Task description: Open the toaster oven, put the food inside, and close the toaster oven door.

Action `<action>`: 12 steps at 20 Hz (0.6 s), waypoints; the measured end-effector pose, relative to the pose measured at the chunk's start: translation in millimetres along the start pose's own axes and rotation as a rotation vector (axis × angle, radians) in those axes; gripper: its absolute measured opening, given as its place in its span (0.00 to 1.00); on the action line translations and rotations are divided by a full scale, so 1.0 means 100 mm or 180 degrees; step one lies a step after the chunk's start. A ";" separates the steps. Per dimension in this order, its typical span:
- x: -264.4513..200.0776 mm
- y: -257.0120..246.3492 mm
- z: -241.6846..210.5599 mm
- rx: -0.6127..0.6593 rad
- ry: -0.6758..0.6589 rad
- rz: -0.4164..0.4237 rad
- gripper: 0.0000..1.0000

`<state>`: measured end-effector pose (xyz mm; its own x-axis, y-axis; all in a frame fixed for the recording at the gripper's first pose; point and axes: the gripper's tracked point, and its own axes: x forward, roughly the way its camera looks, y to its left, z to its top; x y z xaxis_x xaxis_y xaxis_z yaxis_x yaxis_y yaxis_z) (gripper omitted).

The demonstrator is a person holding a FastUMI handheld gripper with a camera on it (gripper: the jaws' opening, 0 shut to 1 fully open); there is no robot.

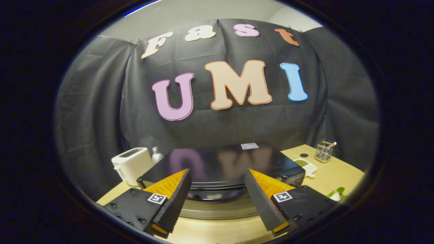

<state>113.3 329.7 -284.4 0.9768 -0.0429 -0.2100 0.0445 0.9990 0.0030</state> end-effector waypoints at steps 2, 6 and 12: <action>-0.02 -0.01 -0.02 0.0006 -0.0075 -0.0040 0.99; -0.05 -0.02 -0.08 0.0072 -0.0175 -0.0040 0.99; -0.38 -0.04 -0.19 0.0062 -0.0274 -0.0022 0.98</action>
<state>72.3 327.7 -294.6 0.9908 -0.0515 -0.1253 0.0546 0.9983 0.0212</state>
